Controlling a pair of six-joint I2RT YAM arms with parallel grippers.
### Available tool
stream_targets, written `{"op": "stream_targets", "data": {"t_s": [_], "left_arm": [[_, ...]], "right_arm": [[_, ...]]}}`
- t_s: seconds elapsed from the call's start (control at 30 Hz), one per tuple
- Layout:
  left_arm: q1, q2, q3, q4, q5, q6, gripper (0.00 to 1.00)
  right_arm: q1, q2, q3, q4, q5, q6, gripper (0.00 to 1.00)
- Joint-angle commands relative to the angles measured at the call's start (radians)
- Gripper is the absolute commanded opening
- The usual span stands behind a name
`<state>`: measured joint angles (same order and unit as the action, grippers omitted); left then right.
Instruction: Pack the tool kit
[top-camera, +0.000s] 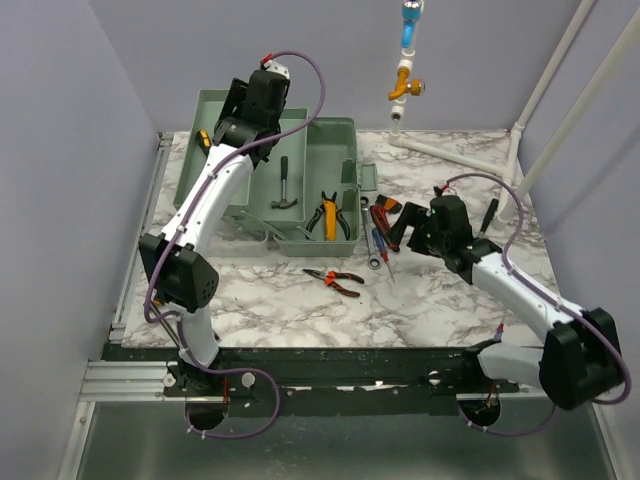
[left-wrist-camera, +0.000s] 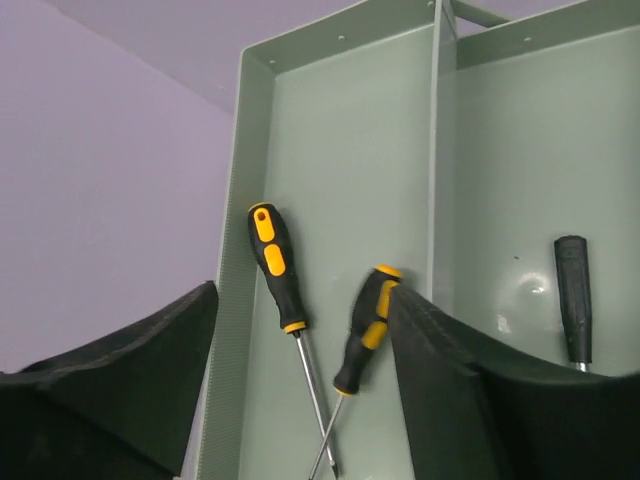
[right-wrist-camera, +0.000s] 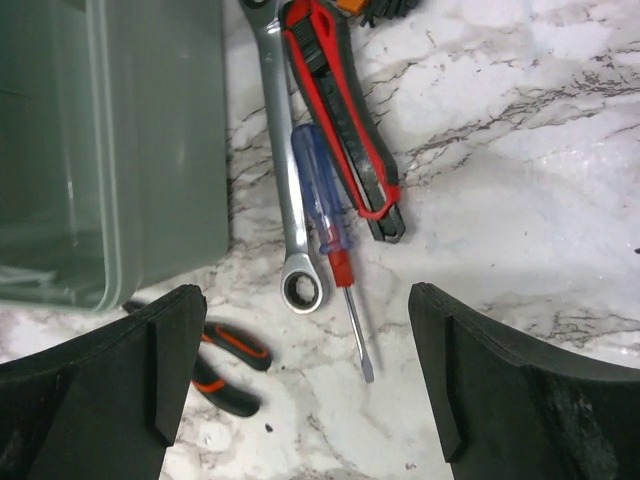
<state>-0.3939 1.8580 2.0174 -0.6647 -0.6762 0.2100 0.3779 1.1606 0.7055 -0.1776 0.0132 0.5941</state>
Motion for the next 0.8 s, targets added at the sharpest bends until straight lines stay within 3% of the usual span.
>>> {"op": "stream_targets", "data": {"t_s": [0.0,0.17,0.33,0.77], "left_arm": [[0.005,-0.037,0.041,-0.057,0.072,-0.073,0.78],[0.003,-0.14,0.018,-0.081,0.179,-0.159,0.91],[0.001,-0.323,-0.114,-0.063,0.373,-0.297,0.94],[-0.007,-0.782,-0.647,0.232,0.824,-0.601,0.95]], "right_arm": [[-0.001,0.14,0.143,-0.075,0.103,-0.018,0.88],[-0.001,0.268,0.214,-0.026,0.176,-0.109,0.72],[-0.001,0.411,0.307,-0.016,0.121,-0.152,0.64],[0.001,0.653,0.428,-0.031,0.117,-0.156,0.64]]}}
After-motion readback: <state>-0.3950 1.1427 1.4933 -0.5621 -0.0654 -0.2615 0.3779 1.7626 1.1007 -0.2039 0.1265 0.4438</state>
